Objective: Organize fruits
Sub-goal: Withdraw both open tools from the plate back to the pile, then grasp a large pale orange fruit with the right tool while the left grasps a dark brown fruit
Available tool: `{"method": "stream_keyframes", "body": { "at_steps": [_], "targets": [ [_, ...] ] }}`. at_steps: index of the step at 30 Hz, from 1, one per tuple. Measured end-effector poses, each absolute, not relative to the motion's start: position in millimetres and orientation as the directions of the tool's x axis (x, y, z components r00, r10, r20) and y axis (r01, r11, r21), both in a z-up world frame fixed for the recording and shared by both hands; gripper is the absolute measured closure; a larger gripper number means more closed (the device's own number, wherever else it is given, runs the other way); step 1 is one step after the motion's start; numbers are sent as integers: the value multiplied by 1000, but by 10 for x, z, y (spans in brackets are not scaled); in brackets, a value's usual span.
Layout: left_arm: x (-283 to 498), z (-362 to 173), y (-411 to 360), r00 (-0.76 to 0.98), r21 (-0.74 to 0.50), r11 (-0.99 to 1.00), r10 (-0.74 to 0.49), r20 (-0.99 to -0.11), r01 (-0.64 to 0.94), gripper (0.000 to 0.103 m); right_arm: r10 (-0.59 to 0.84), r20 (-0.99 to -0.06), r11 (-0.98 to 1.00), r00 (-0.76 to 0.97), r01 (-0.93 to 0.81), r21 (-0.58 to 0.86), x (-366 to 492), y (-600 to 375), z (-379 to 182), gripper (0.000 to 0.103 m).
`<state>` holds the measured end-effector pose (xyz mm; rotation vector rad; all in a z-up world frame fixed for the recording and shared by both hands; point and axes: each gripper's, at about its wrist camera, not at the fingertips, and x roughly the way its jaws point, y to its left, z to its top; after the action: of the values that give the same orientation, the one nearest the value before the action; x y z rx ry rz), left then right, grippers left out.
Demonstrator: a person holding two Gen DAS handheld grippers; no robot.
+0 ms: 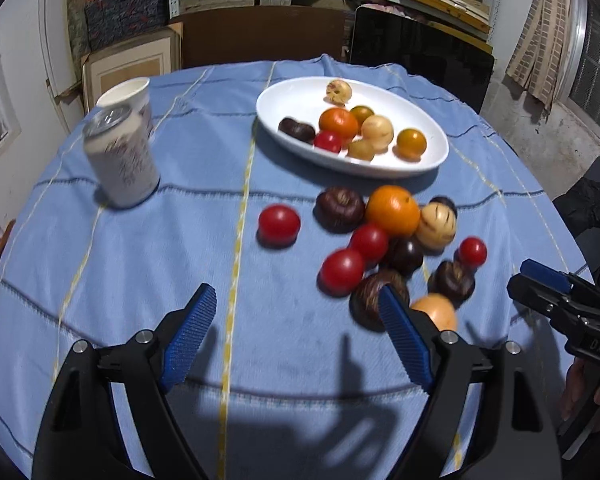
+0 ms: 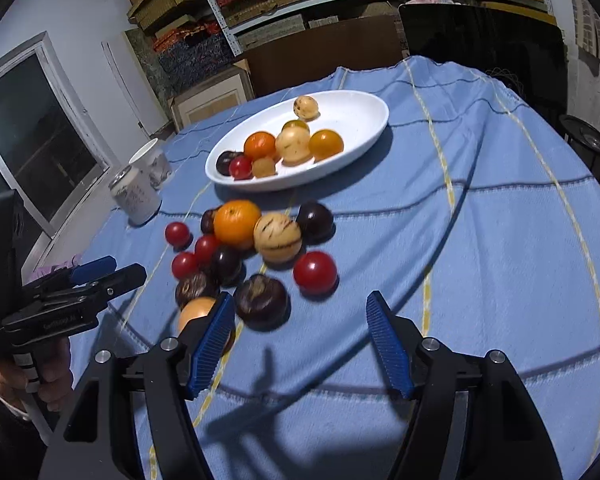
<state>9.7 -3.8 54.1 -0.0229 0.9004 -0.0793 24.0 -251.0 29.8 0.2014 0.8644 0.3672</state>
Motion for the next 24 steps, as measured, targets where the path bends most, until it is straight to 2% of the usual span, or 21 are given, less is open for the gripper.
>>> {"method": "stream_keyframes", "body": {
  "at_steps": [24],
  "targets": [
    [-163, 429, 118, 610, -64, 997, -81, -788, 49, 19, 383, -753, 892, 535, -425, 151, -76, -1731, 269, 34]
  ]
}}
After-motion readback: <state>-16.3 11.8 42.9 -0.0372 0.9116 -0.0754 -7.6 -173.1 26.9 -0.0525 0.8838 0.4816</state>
